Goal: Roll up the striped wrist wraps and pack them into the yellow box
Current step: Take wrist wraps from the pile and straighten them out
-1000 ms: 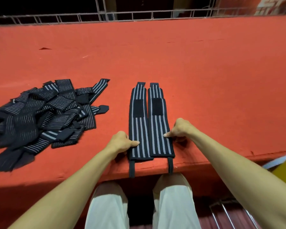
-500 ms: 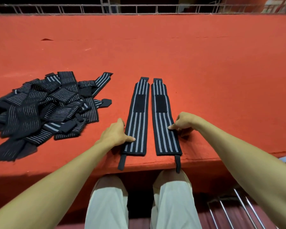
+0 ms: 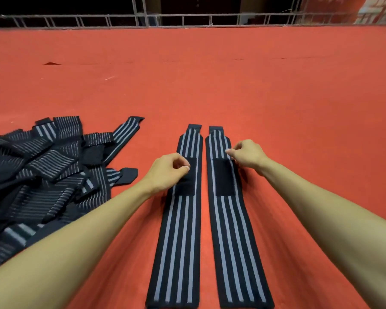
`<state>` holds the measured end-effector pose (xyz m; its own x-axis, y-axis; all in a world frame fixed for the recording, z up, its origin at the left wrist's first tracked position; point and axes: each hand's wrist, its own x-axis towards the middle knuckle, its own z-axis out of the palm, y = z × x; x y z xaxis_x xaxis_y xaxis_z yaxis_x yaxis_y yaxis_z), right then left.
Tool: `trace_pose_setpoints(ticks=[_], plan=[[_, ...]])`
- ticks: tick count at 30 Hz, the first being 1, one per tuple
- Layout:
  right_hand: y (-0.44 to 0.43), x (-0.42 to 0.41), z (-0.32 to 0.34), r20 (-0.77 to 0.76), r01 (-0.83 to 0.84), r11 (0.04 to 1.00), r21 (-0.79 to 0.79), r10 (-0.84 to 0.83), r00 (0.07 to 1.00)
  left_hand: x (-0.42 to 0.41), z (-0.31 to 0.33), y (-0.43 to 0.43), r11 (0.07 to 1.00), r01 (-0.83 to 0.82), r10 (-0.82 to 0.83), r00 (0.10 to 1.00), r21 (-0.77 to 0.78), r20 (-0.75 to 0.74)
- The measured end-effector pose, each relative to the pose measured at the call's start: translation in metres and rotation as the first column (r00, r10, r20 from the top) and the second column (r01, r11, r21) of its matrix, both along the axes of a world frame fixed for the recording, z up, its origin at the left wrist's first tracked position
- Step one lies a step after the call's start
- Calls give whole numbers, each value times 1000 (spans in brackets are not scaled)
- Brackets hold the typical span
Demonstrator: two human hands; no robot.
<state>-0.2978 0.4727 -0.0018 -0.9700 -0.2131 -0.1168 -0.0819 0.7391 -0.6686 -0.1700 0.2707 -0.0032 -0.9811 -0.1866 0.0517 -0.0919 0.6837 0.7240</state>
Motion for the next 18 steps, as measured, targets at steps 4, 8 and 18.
trace_pose_setpoints(ticks=[4, 8, 18], plan=[[-21, -46, -21, -96, 47, 999, -24, -49, 994, -50, -22, 0, 994, -75, 81, 994, 82, -71], [-39, -84, -53, -123, 168, 984, -59, -174, 977, -69, -53, 4, 979, -153, 173, 974, 134, -150], [-60, -96, -55, -64, 392, 897, -205, -412, 909, -69, -59, 7, 991, -125, 113, 969, -43, -218]])
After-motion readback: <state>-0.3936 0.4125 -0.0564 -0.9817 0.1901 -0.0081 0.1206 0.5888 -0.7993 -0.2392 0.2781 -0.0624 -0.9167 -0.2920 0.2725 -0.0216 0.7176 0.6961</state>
